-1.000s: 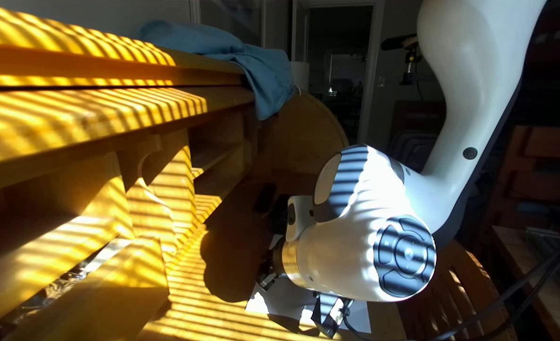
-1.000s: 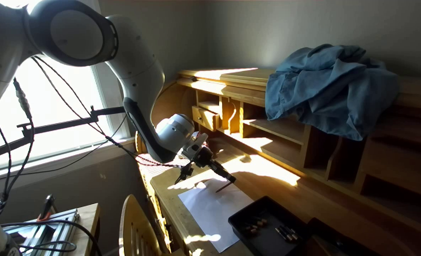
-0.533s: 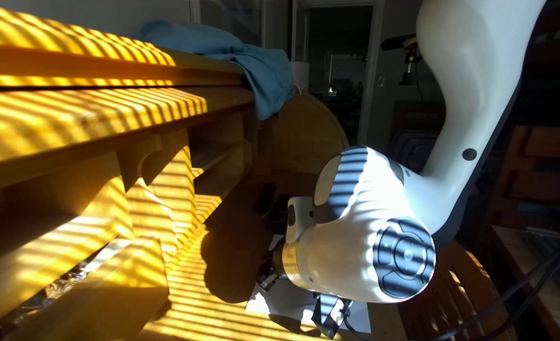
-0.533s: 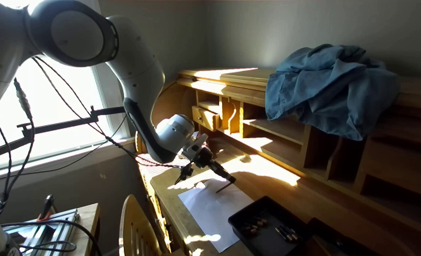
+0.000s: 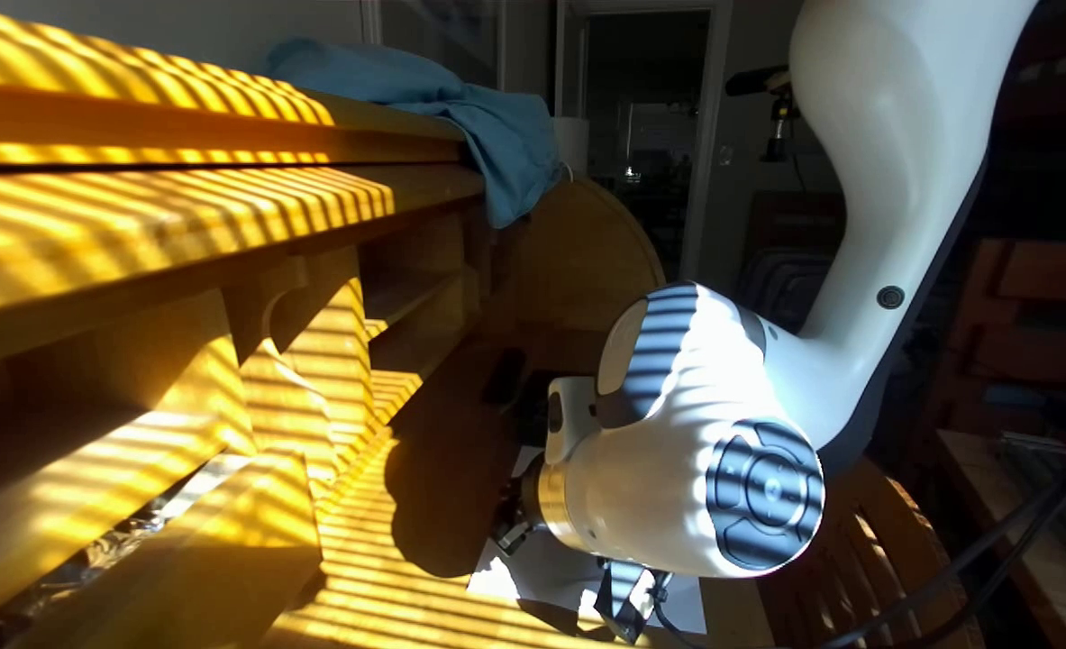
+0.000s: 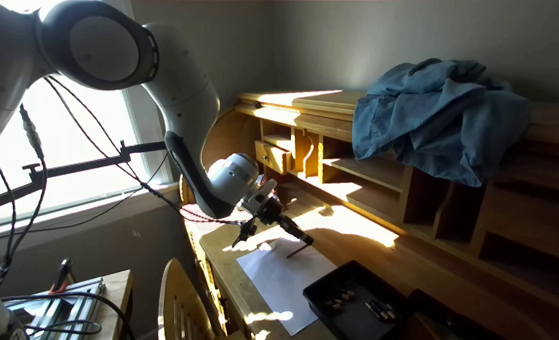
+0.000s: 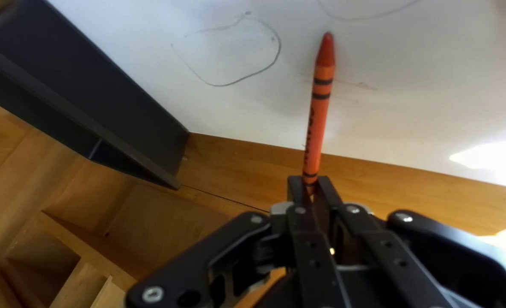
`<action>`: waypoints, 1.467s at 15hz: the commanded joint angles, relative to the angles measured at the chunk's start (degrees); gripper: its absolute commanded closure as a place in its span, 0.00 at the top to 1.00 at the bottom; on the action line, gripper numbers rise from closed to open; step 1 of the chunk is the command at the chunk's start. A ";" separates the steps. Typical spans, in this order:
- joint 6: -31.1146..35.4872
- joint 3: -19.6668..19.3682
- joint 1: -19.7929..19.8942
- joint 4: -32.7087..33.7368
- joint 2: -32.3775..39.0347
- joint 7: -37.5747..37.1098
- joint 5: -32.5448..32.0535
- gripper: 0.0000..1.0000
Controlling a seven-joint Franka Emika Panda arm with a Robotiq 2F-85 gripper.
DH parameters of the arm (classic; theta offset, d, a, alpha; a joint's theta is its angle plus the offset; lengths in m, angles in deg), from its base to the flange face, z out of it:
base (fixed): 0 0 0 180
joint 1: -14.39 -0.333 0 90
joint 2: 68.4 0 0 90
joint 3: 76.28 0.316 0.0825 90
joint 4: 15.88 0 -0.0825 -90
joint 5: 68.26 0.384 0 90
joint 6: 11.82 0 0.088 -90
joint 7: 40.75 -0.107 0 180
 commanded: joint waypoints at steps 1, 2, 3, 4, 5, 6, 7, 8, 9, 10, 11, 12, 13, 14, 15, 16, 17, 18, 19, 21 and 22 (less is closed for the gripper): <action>-0.25 -0.19 0.18 1.28 0.95 1.24 0.24 0.02; -0.34 -0.25 0.17 1.34 0.93 1.28 0.26 0.02; -0.37 -0.30 0.19 1.40 0.93 1.29 0.28 0.02; -0.45 -0.37 0.20 1.46 0.93 1.33 0.30 0.02; -0.83 -0.48 0.12 1.55 0.94 1.38 0.47 0.02; -0.88 -0.52 0.12 1.66 0.98 1.42 0.44 0.02; -1.07 -0.58 0.07 1.86 1.06 1.56 0.52 0.02; -1.09 -0.63 0.08 2.12 1.22 1.64 0.54 0.02; -1.20 -0.66 0.07 2.38 1.37 1.71 0.60 0.02; -1.24 -0.68 0.09 2.51 1.45 1.73 0.61 0.02; -1.28 -0.69 0.09 2.65 1.53 1.78 0.63 0.02; -1.34 -0.73 0.11 2.77 1.56 1.86 0.70 0.02; -1.43 -0.79 0.12 2.93 1.61 1.96 0.75 0.02; -1.45 -0.85 0.15 3.04 1.66 2.03 0.76 0.02; -1.57 -0.90 0.16 3.08 1.67 2.13 0.83 0.02; -1.65 -0.96 0.21 3.12 1.69 2.19 0.86 0.02; -1.65 -1.00 0.26 3.14 1.71 2.22 0.86 0.02; -1.42 -1.03 0.40 3.19 1.72 2.17 0.88 0.02; -1.48 -1.09 0.42 3.24 1.76 2.20 0.93 0.02; -1.52 -1.22 0.57 3.39 1.82 2.19 1.02 0.02; -1.60 -1.29 0.60 3.52 1.86 2.17 1.02 0.02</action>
